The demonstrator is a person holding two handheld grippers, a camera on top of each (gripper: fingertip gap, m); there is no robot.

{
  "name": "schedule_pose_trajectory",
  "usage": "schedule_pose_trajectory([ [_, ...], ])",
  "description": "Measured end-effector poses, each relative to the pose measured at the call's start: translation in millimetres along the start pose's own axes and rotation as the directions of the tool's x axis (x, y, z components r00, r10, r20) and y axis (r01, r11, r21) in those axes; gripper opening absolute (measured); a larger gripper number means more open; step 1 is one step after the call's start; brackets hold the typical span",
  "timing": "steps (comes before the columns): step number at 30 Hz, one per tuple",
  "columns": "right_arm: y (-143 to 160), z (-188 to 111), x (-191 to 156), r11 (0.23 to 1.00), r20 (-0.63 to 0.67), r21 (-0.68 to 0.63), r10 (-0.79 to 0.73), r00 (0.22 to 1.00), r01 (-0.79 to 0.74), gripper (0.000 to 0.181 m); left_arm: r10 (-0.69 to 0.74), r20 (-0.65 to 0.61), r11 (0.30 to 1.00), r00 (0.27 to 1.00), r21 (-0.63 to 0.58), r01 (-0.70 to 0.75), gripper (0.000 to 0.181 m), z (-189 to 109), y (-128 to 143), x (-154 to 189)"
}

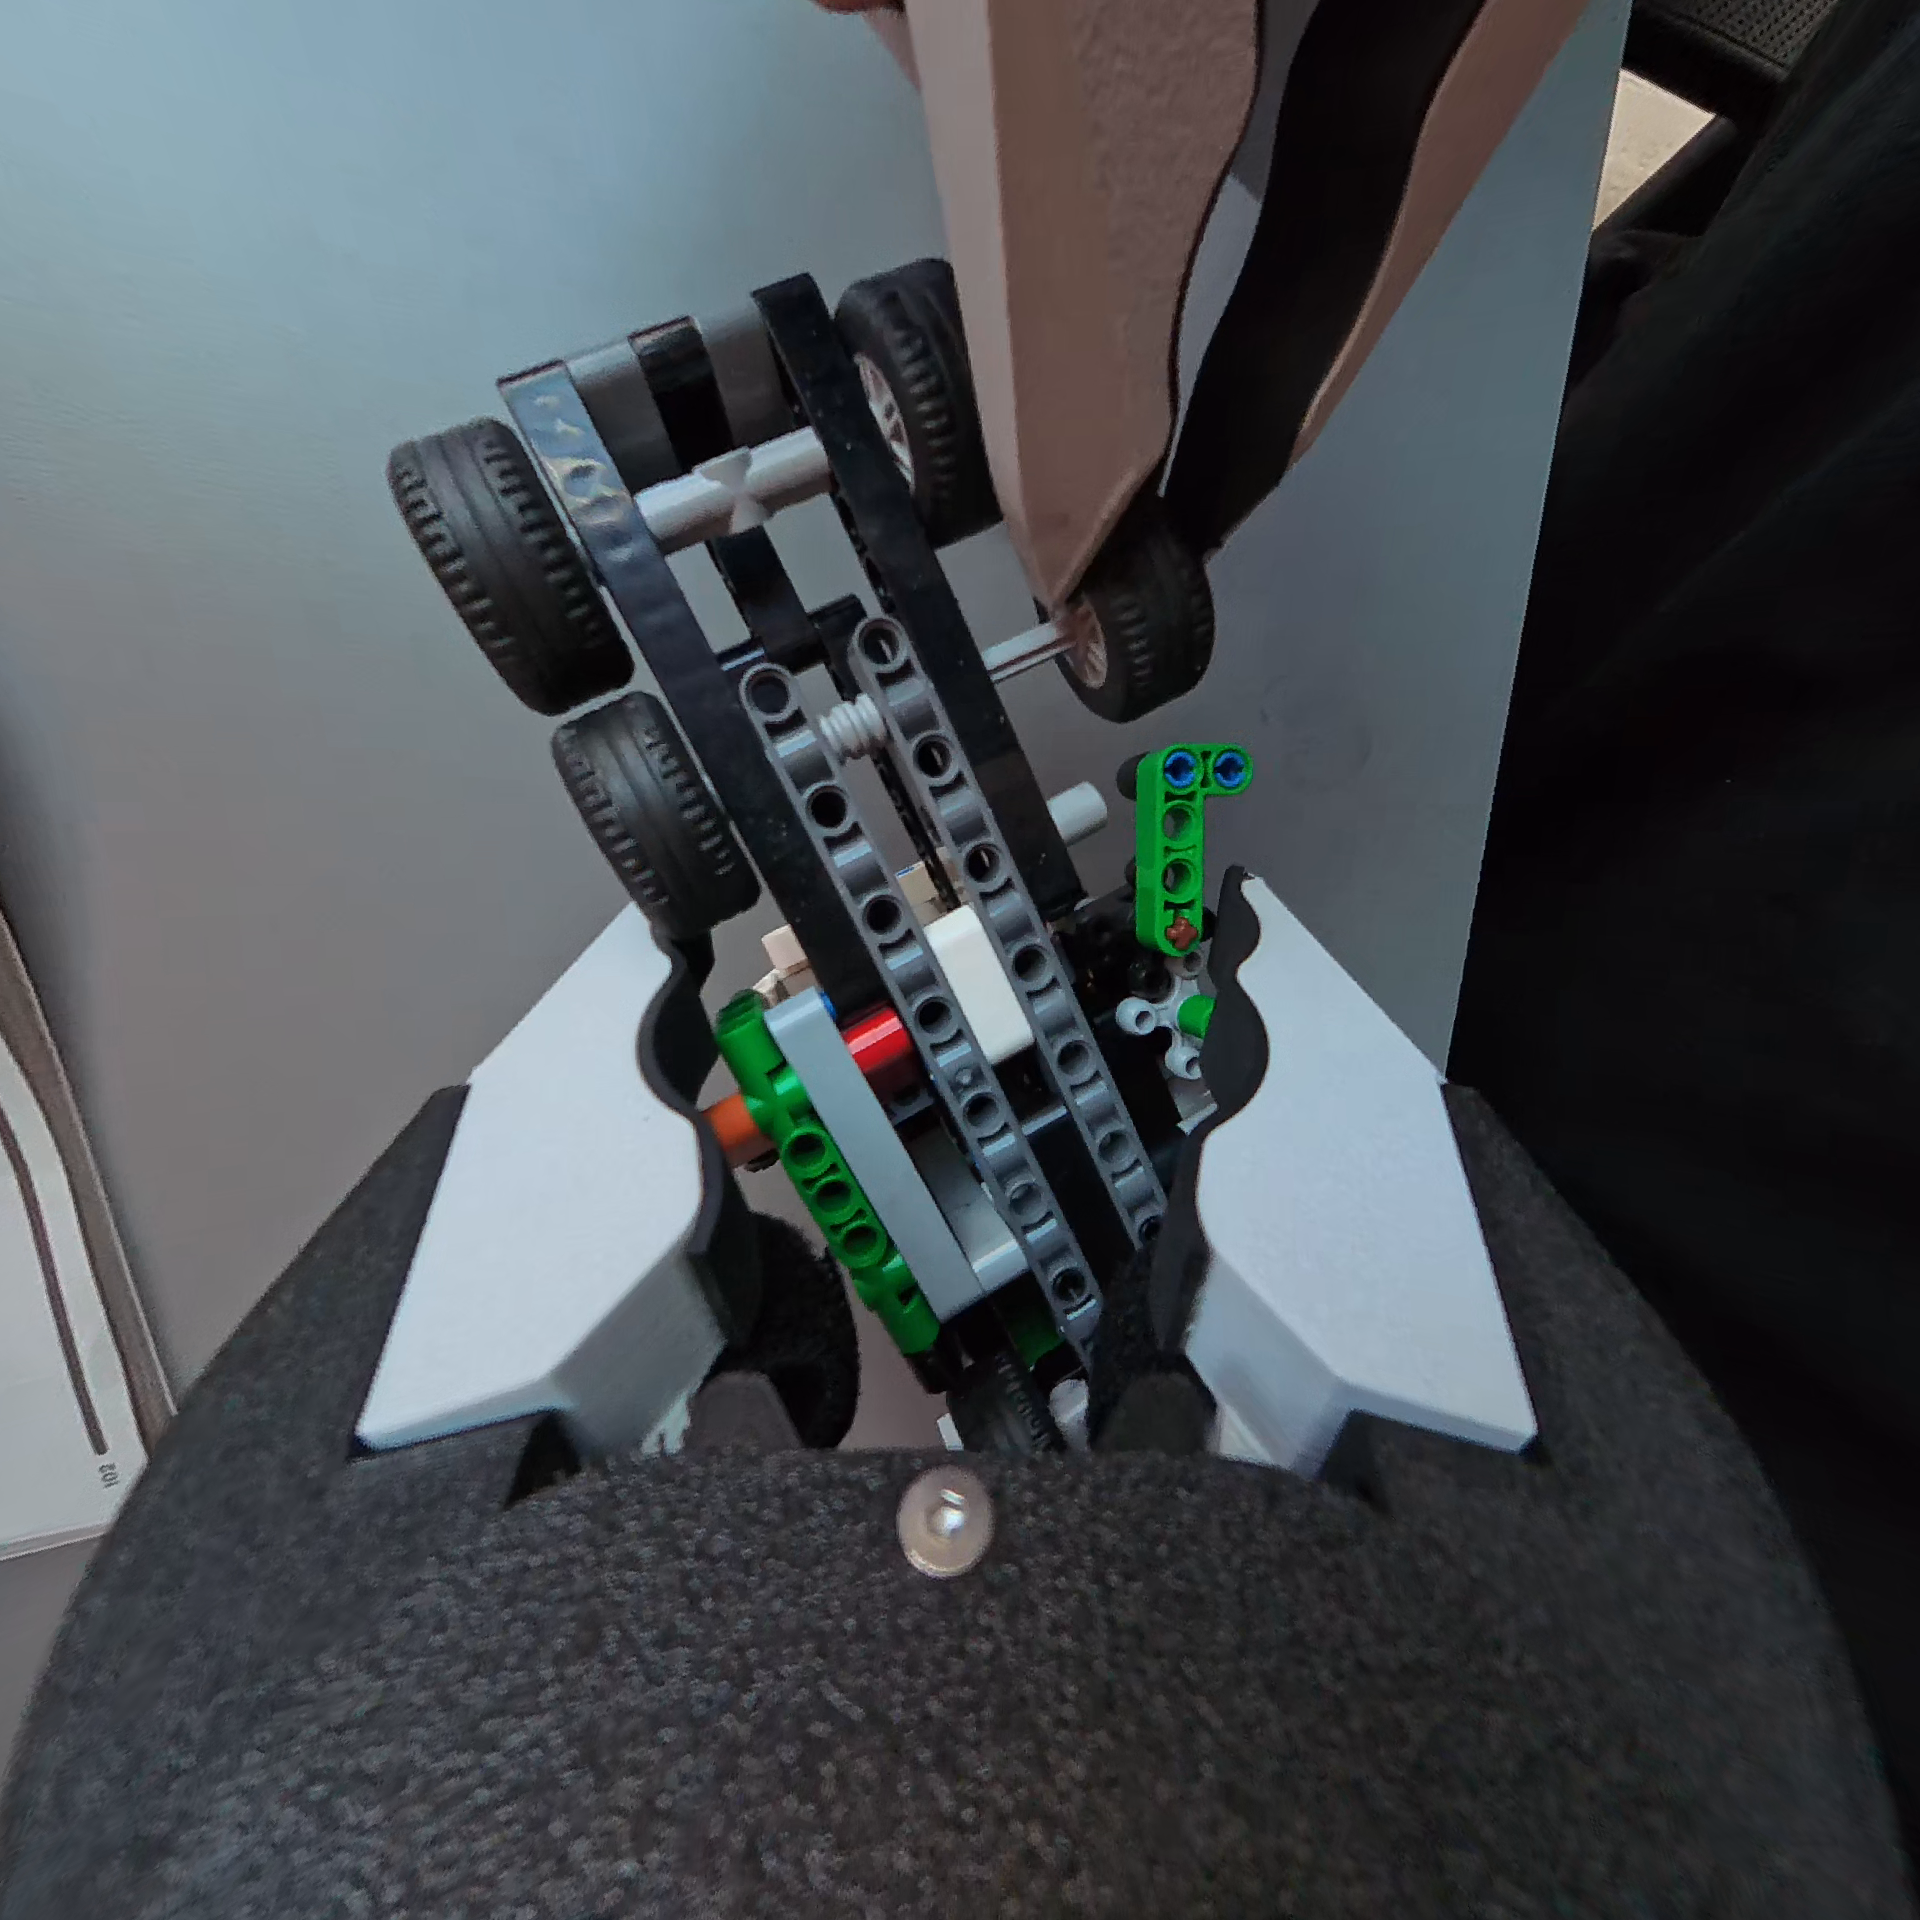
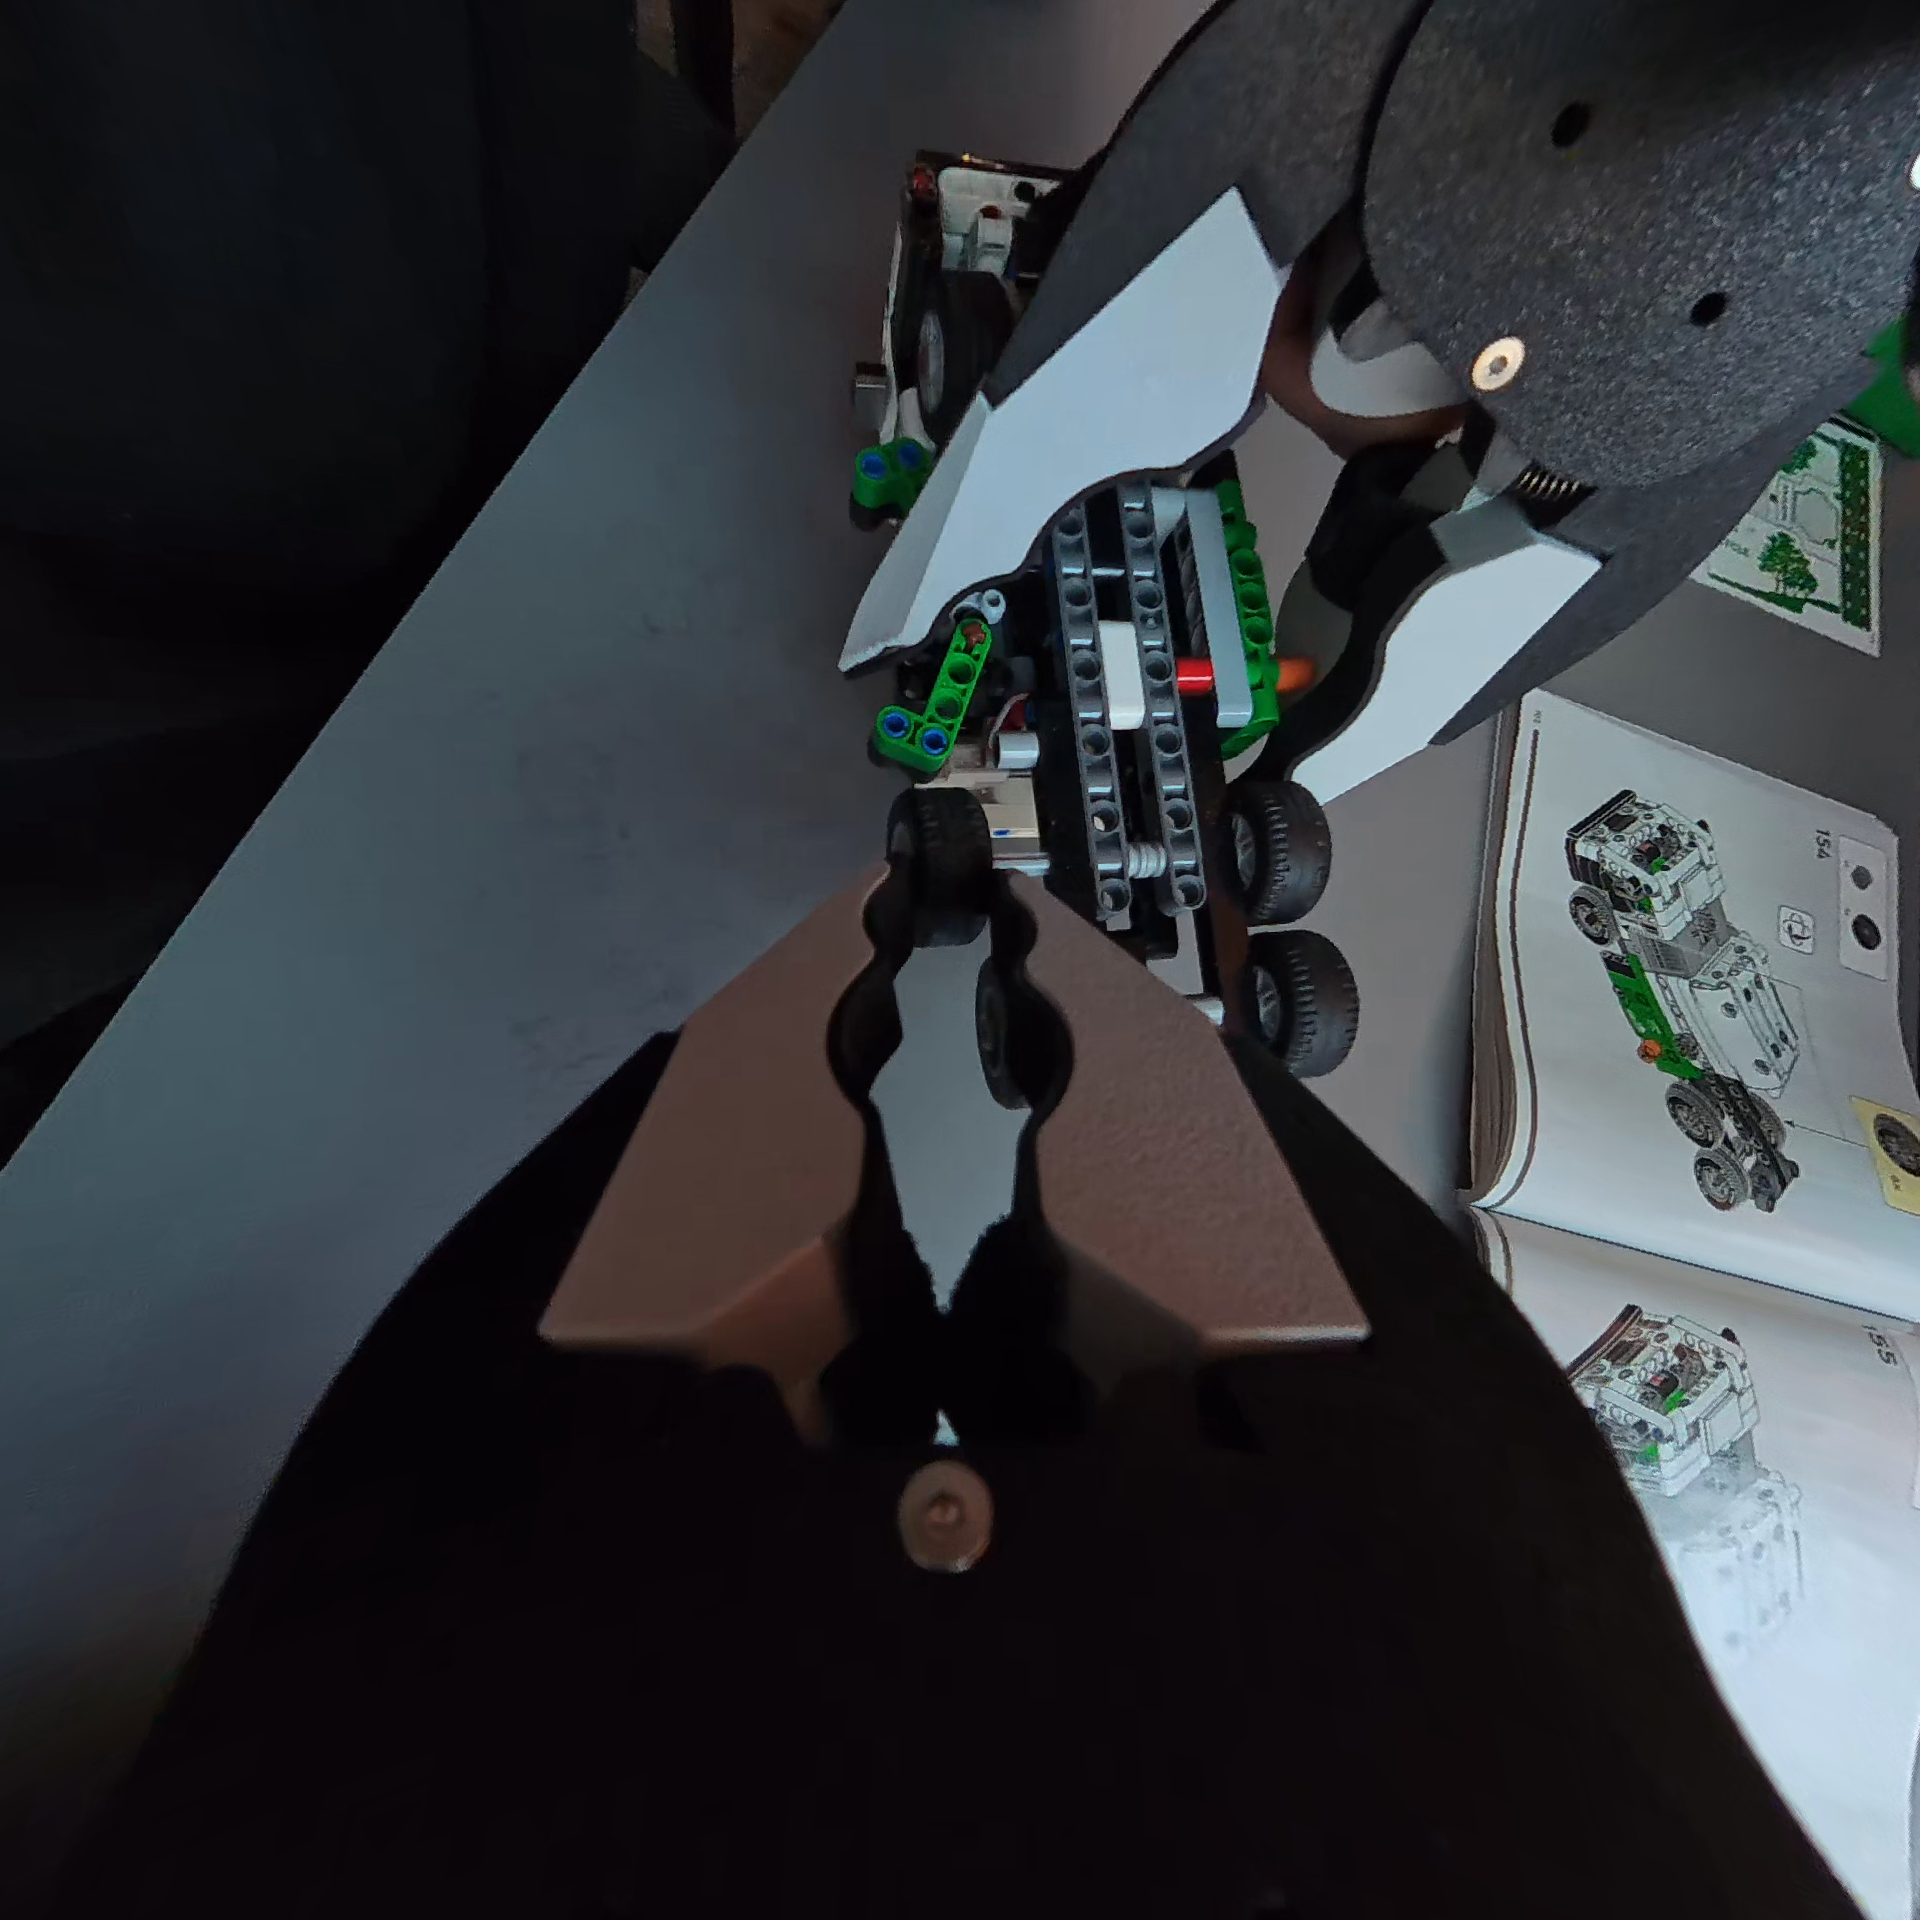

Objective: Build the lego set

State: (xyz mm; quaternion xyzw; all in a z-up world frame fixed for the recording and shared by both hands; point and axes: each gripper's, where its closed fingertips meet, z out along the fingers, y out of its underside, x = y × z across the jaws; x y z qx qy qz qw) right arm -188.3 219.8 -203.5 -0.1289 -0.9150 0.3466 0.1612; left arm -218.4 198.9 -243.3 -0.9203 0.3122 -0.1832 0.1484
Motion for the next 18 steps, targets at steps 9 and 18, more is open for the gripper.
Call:
schedule_pose_trajectory([
  [9, 0.7, 1.2, 1.4, 0.998, -0.041, 0.021, -0.052, 0.998, 0.053, 0.013, -0.004, -0.012, 1.000, 1.000, 0.004, 0.004, 0.095, 0.0, 0.6, -1.1],
  [18, -1.6, 2.2, 2.1, 0.998, -0.036, 0.038, -0.046, 0.998, 0.047, 0.013, -0.014, -0.016, 1.000, 1.000, 0.004, 0.014, 0.095, 1.3, 0.3, -1.5],
])
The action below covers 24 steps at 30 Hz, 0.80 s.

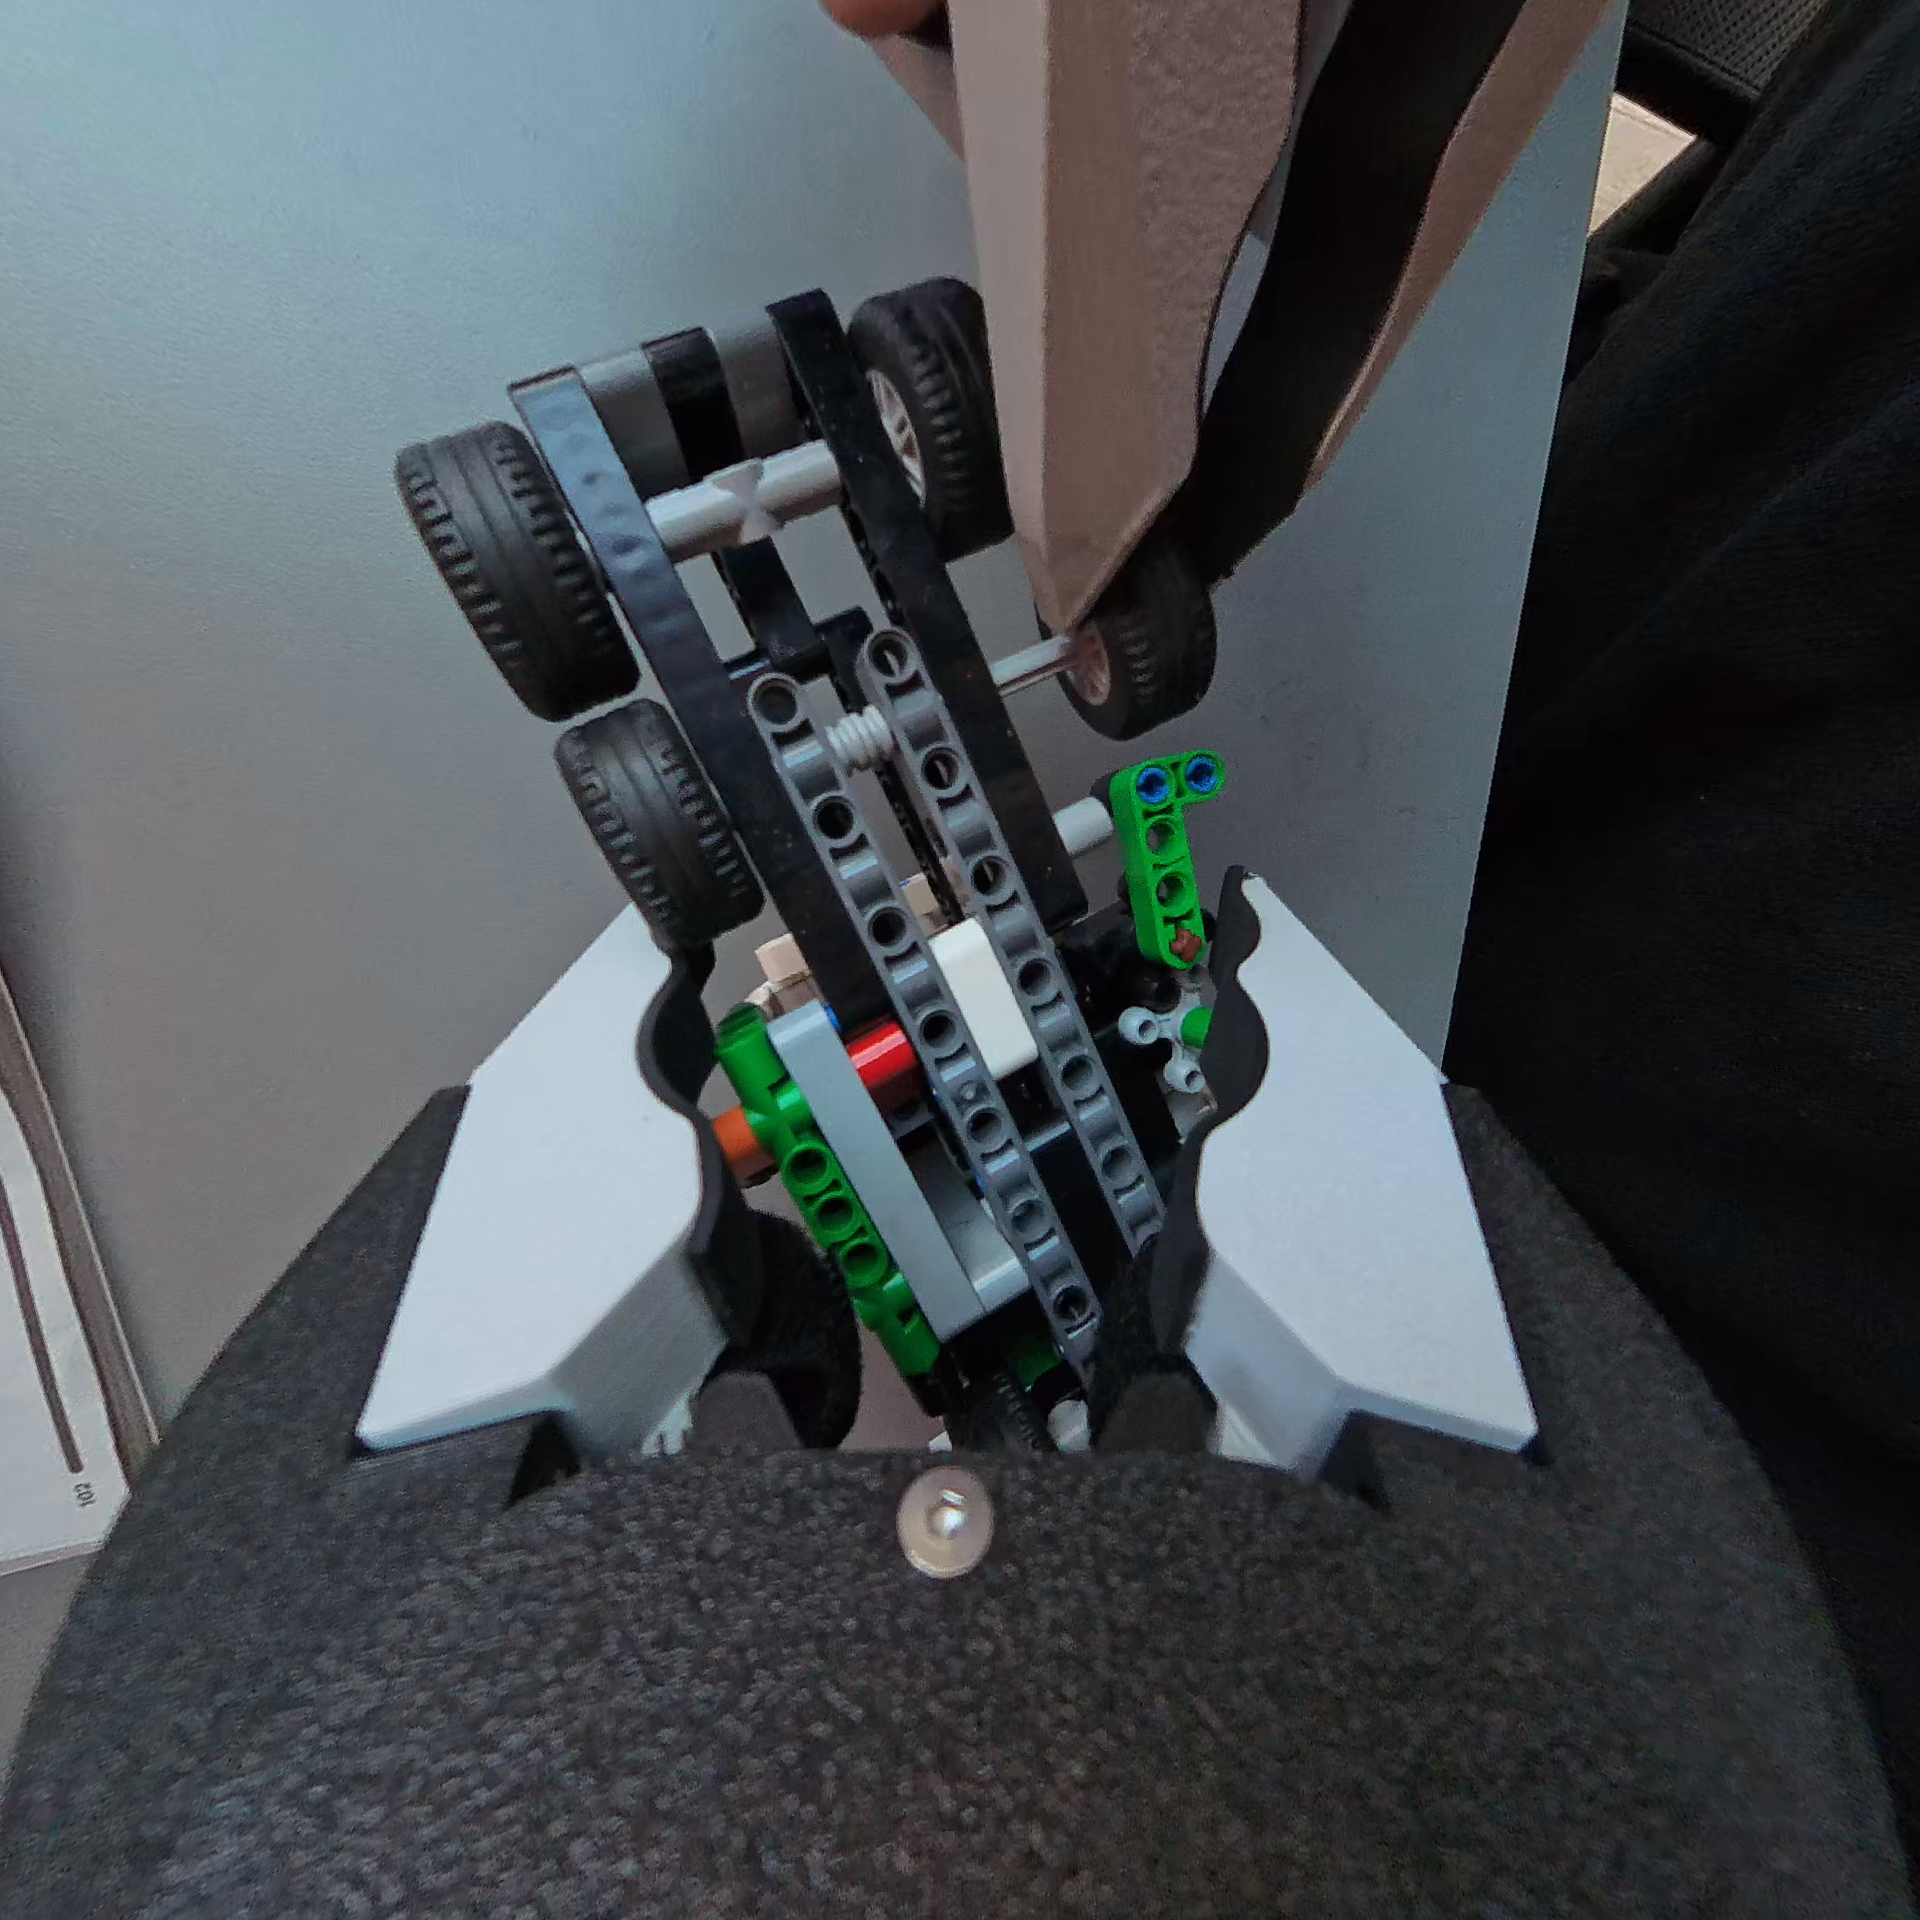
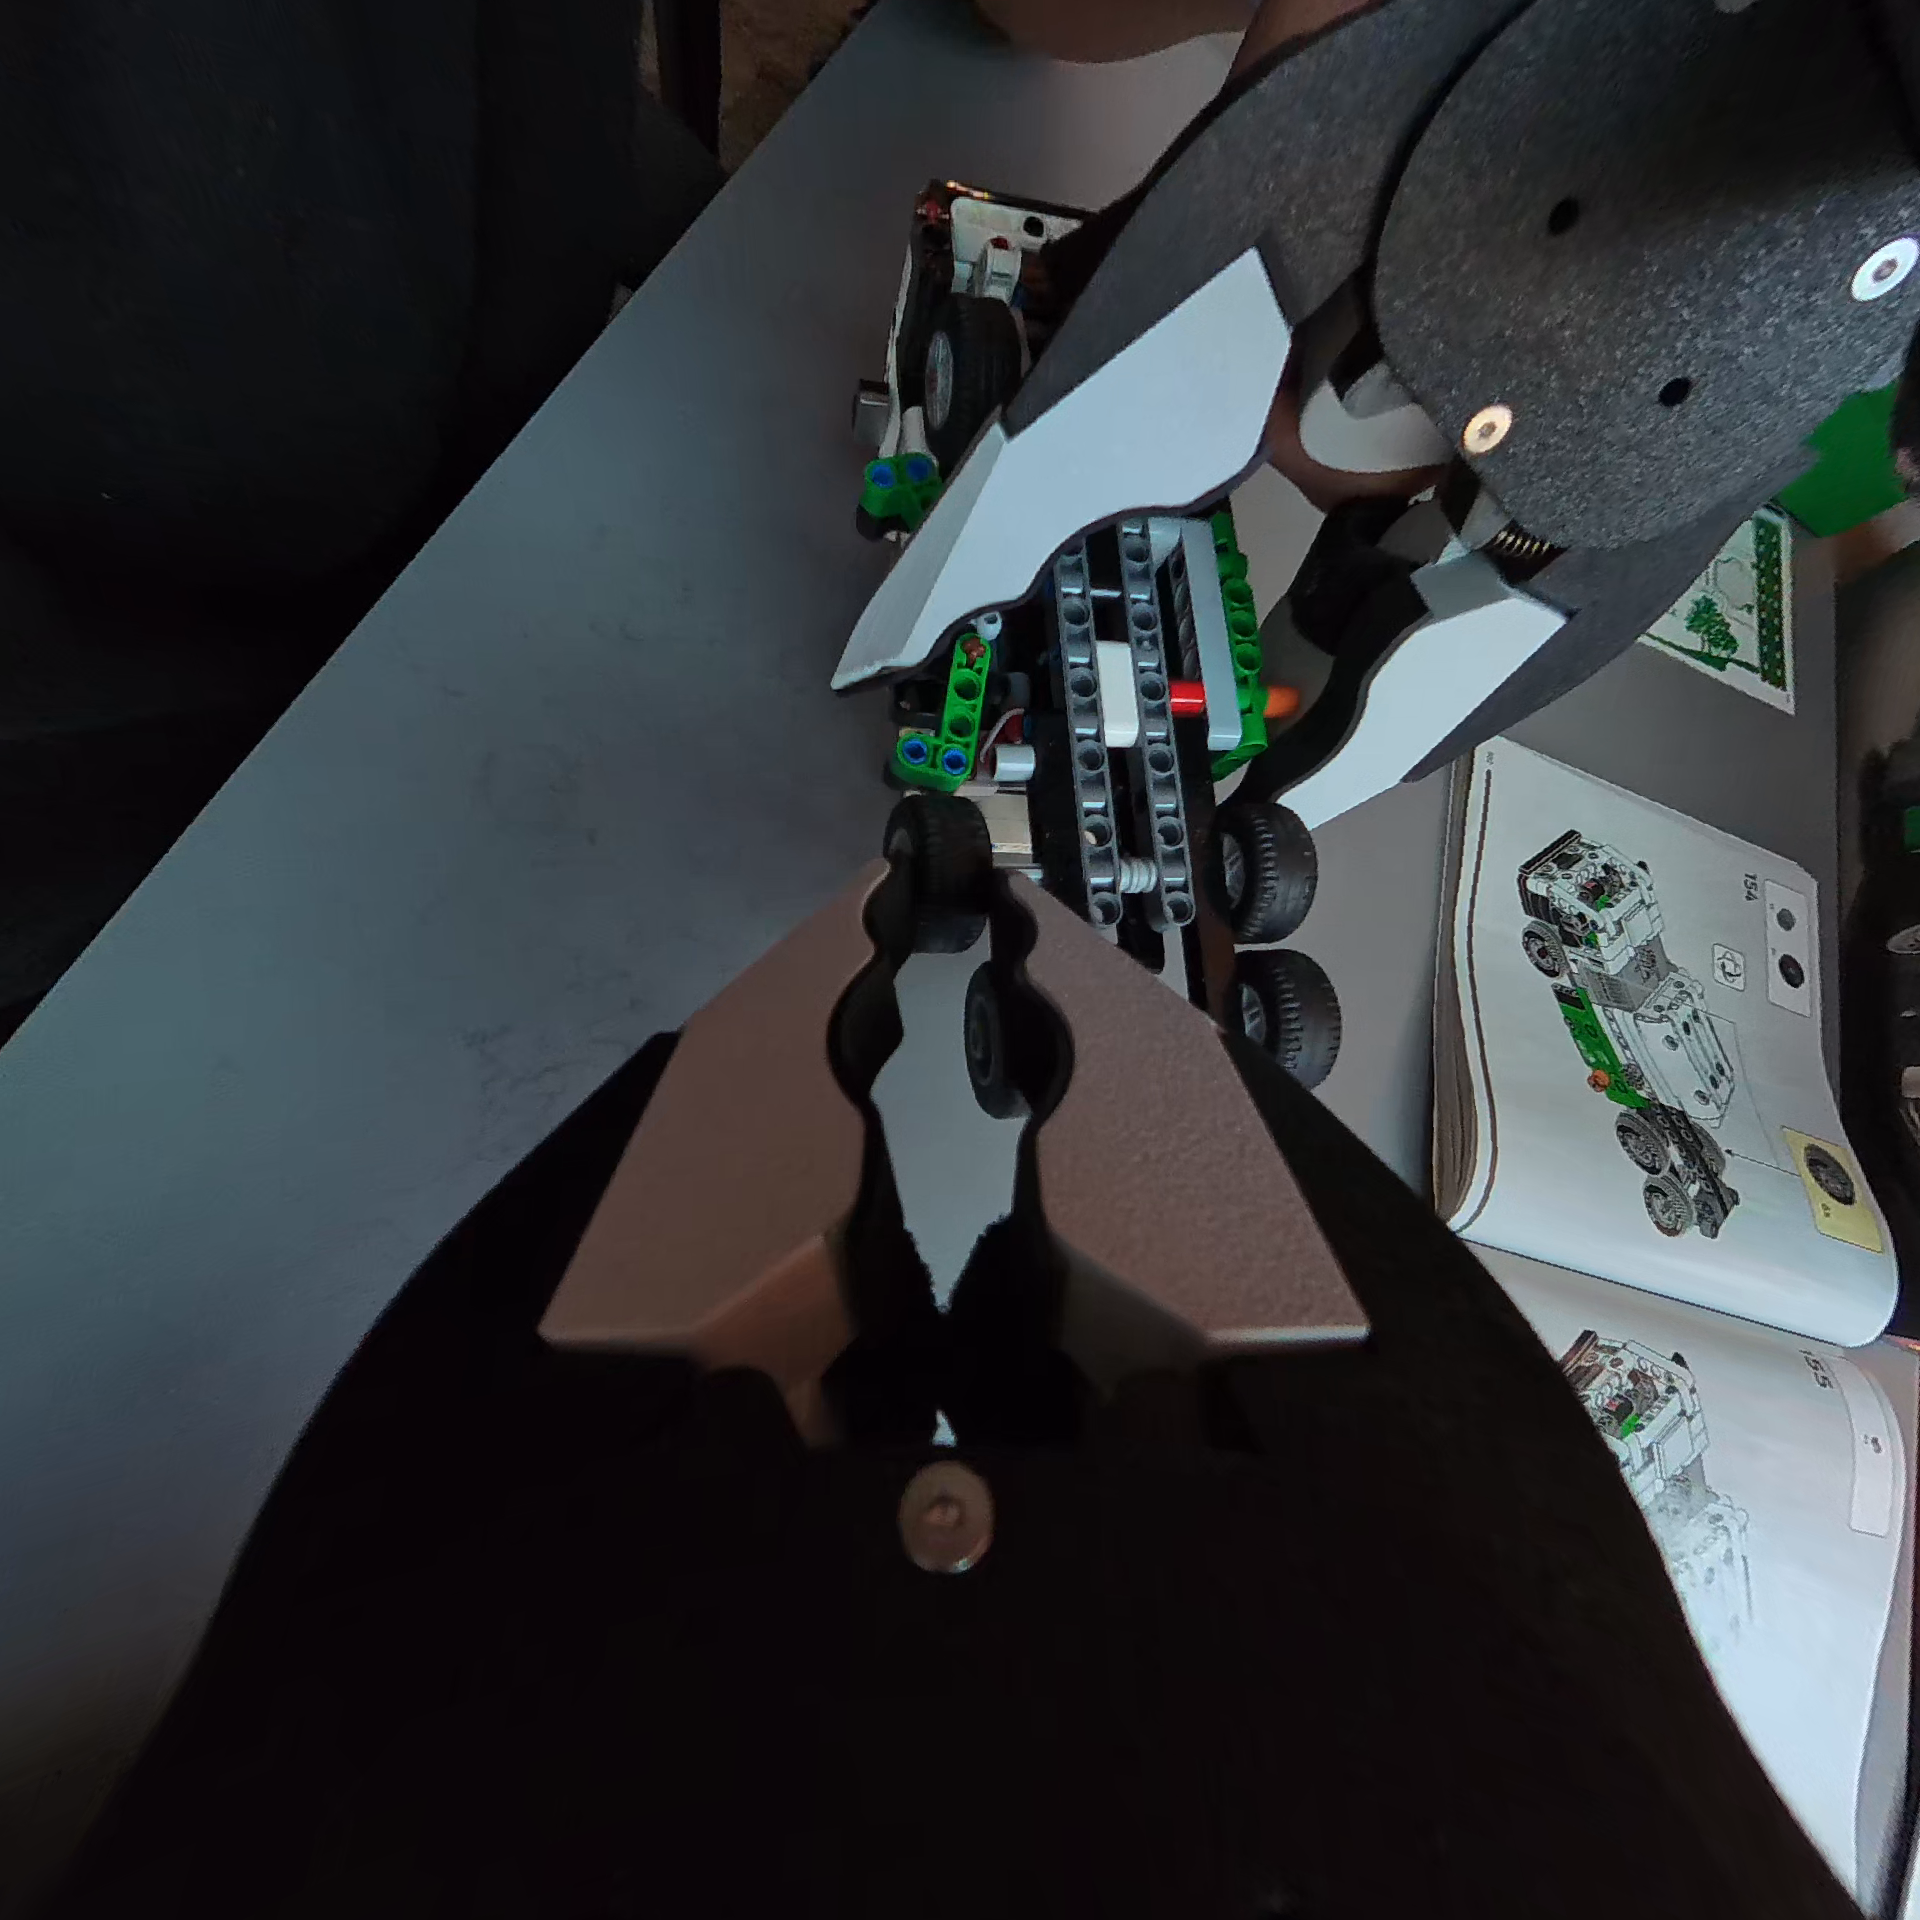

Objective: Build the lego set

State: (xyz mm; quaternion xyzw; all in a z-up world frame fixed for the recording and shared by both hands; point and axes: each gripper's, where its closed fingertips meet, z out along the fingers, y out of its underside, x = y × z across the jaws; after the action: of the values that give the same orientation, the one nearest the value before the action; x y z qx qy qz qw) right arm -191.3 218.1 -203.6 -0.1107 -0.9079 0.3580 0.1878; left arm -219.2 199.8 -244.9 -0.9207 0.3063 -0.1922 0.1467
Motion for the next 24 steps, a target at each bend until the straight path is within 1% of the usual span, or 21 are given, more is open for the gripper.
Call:
schedule_pose_trajectory([
  [8, 0.2, 0.7, 0.1, 1.000, -0.028, -0.007, 0.000, 1.000, 0.000, 0.013, -0.008, -0.003, 1.000, 1.000, 0.004, 0.008, 0.096, 0.5, -0.3, 0.1],
  [12, -0.1, 0.2, 3.0, 0.999, -0.072, -0.039, -0.013, 0.997, 0.011, 0.013, 0.005, 0.051, 1.000, 0.999, -0.008, -0.005, 0.102, -0.2, 1.5, -1.9],
  [13, 0.0, 0.3, 3.6, 0.999, -0.074, -0.039, -0.005, 0.997, 0.002, 0.013, 0.008, 0.073, 1.000, 0.997, -0.012, -0.007, 0.105, 0.1, 1.6, -3.1],
  [15, 1.0, 0.4, 6.5, 0.999, -0.079, -0.030, 0.013, 0.997, -0.016, 0.013, 0.008, 0.129, 1.000, 0.992, 0.002, -0.008, 0.123, -1.1, -2.7, -7.8],
  [17, 2.6, 1.1, 9.6, 0.999, -0.085, -0.030, 0.030, 0.996, -0.033, 0.013, -0.007, 0.176, 0.999, 0.984, 0.034, 0.001, 0.131, -6.6, -9.7, -11.1],
  [20, 1.6, 2.1, 11.8, 0.999, -0.087, -0.016, 0.043, 0.995, -0.045, 0.013, -0.072, 0.218, 0.992, 0.973, 0.114, 0.048, 0.126, -13.9, -22.4, -15.8],
  [22, 1.8, 2.6, 12.7, 0.999, -0.089, -0.017, 0.042, 0.995, -0.043, 0.013, -0.116, 0.181, 0.989, 0.977, 0.108, 0.097, 0.122, -9.6, -21.3, -12.3],
  [24, 2.1, 2.3, 13.8, 0.999, -0.093, -0.021, 0.031, 0.995, -0.033, 0.013, -0.153, 0.179, 0.986, 0.972, 0.096, 0.137, 0.118, -6.1, -19.2, -13.3],
])
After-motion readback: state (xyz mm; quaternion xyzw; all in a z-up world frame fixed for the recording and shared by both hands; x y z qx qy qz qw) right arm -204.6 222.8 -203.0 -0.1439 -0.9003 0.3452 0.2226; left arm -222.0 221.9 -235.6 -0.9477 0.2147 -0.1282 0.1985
